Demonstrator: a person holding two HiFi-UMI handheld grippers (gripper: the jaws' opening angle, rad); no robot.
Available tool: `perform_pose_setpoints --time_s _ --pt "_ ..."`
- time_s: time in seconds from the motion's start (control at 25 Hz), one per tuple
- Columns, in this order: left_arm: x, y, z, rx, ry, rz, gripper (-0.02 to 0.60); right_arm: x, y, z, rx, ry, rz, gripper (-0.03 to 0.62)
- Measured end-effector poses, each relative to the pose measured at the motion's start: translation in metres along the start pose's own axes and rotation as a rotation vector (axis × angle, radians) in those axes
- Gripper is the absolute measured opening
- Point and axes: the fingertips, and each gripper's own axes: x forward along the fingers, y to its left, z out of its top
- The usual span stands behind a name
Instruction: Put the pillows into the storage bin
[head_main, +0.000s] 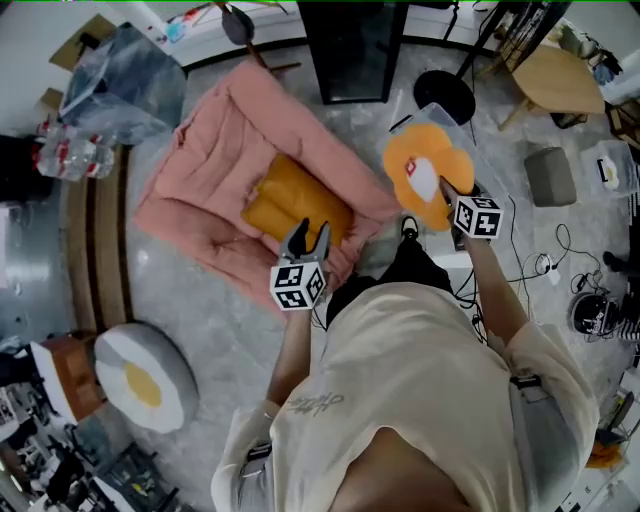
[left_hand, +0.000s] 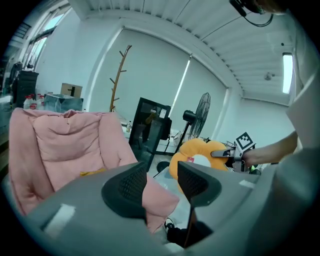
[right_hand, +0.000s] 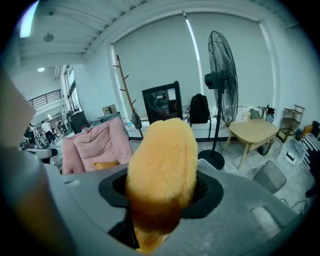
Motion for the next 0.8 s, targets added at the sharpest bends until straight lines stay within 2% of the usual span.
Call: perform_pose_setpoints --time_s 0.16,0.4,0.6,0.8 --pt "0.03 -0.011 0.02 -0.011 0.008 -0.003 0.212 0.005 -0.042 -0.003 0.055 0.015 -0.036 0.221" --pt "0.079 -0.055 0.054 -0.059 -0.011 -0.031 0.212 0.009 -0.121 -0.016 0.11 0.033 -0.091 0.222" --pt "0.131 -0.091 0.086 -0.011 -0.016 -0.055 0.212 0.013 -0.193 -0.023 0.171 0.043 -0.15 0.222" --pt "0.169 -0.113 0.106 0.039 0.018 -0.061 0.212 0.032 -0.235 -0.032 0.216 0.073 -0.164 0.225"
